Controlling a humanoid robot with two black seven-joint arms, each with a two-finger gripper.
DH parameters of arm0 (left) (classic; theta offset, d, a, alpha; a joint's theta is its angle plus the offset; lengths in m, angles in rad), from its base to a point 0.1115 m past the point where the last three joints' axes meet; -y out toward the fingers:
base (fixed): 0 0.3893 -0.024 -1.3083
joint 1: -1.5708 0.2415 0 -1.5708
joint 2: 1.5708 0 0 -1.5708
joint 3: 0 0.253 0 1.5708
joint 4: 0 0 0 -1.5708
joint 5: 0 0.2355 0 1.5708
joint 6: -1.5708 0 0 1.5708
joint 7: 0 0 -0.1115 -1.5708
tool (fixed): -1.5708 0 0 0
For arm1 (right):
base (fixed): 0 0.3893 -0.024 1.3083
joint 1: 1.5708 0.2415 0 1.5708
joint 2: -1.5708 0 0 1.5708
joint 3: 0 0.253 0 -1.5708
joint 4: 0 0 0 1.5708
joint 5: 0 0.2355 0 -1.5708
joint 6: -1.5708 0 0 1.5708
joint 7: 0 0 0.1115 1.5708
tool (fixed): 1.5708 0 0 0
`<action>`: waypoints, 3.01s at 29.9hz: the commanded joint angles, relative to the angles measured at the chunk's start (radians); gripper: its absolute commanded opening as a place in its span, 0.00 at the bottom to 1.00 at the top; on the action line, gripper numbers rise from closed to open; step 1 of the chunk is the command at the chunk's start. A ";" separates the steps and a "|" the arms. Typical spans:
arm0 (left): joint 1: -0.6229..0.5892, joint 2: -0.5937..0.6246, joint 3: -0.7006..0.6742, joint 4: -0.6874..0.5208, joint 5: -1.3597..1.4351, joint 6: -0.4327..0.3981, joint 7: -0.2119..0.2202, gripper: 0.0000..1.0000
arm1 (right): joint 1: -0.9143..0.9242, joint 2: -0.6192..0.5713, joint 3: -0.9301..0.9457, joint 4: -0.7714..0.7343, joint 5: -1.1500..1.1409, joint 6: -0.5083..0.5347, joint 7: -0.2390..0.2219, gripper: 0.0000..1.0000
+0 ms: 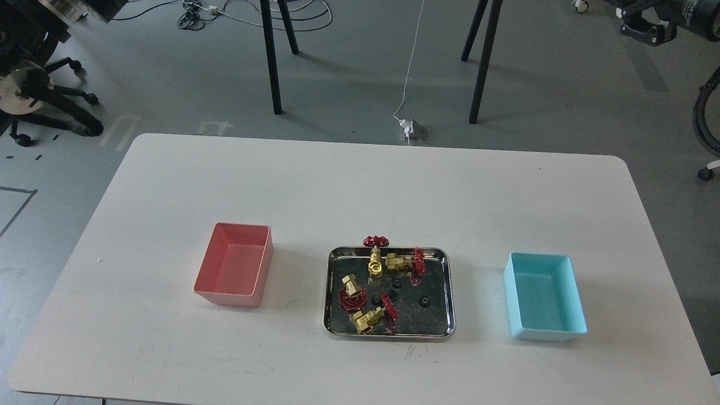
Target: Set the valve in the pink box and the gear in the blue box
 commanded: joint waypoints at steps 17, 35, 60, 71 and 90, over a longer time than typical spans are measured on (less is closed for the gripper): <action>0.565 -0.116 0.001 -0.264 1.672 0.756 0.024 0.99 | 0.032 -0.010 0.042 0.003 -0.025 -0.002 0.008 0.99; 0.722 -0.464 0.010 0.063 1.672 0.787 0.041 0.99 | 0.046 -0.013 0.036 0.003 -0.094 -0.011 0.007 0.99; 0.746 -0.606 0.029 0.298 1.672 0.787 0.039 0.92 | 0.046 -0.013 0.035 0.000 -0.094 -0.019 0.007 0.99; 0.742 -0.595 0.058 0.306 1.672 0.787 0.033 0.55 | 0.043 -0.004 0.033 -0.017 -0.094 -0.019 0.007 0.99; 0.720 -0.495 -0.022 0.171 1.672 0.791 0.027 0.12 | 0.042 -0.005 0.029 -0.023 -0.095 -0.014 0.007 0.99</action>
